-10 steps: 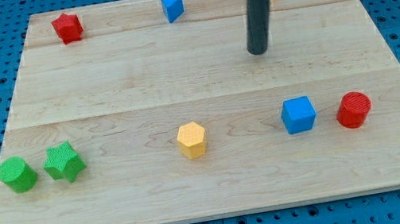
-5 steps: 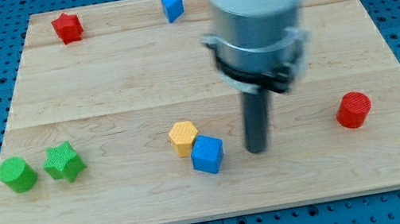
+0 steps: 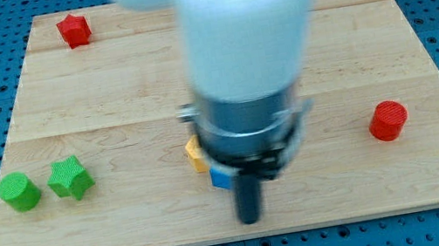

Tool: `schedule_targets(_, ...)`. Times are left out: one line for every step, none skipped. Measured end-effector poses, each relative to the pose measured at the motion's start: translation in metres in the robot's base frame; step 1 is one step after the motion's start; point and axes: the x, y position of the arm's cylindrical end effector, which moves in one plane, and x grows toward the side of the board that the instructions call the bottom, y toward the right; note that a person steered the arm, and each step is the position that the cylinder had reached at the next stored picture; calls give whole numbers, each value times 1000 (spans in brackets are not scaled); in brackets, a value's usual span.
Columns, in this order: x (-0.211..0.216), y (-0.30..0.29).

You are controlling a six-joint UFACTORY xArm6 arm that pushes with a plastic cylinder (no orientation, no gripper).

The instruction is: Push the blue cube to the center left of the board

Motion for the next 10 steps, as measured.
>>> schedule_targets(-23, -12)
schedule_targets(-36, 4)
schedule_targets(-66, 16)
schedule_targets(-98, 49)
schedule_targets(-129, 64)
schedule_targets(-130, 118)
schedule_targets(-141, 160)
schedule_targets(-173, 94)
schedule_targets(-174, -26)
schedule_targets(-174, -142)
